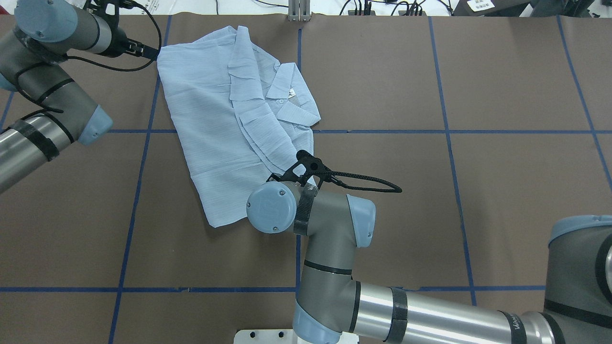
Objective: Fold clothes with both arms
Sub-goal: 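Grasp the corner with the right gripper and pull it toward the robot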
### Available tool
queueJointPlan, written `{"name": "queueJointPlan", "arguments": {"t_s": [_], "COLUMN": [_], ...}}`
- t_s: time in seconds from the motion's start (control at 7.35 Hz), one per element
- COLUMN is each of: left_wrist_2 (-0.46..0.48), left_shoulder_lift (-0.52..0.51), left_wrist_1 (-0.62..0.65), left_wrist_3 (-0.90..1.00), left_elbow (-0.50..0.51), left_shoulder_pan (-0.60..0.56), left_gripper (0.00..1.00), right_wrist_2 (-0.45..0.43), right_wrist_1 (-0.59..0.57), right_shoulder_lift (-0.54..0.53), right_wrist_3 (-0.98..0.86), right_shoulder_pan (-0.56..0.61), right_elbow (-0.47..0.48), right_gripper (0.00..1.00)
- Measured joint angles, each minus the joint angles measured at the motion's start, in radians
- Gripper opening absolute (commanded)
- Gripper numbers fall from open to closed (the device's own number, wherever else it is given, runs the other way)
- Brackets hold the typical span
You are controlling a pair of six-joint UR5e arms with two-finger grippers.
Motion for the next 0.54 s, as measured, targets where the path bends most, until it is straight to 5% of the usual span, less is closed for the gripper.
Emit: {"name": "queueJointPlan", "arguments": {"t_s": [0.14,0.54], "left_wrist_2": [0.0,0.0], "left_shoulder_lift": [0.0,0.0], "left_wrist_1": [0.0,0.001], "left_wrist_3": [0.0,0.0], "left_elbow": [0.0,0.0], "left_shoulder_pan": [0.0,0.0], "left_gripper": [1.0,1.0], "right_wrist_2": [-0.004,-0.021], "right_wrist_1": [0.001,0.002], "right_shoulder_lift": [0.001,0.005], "right_wrist_3": [0.01,0.05], "right_shoulder_pan": [-0.001,-0.001], "right_elbow": [-0.002,-0.002], "right_gripper": [0.02,0.0]}}
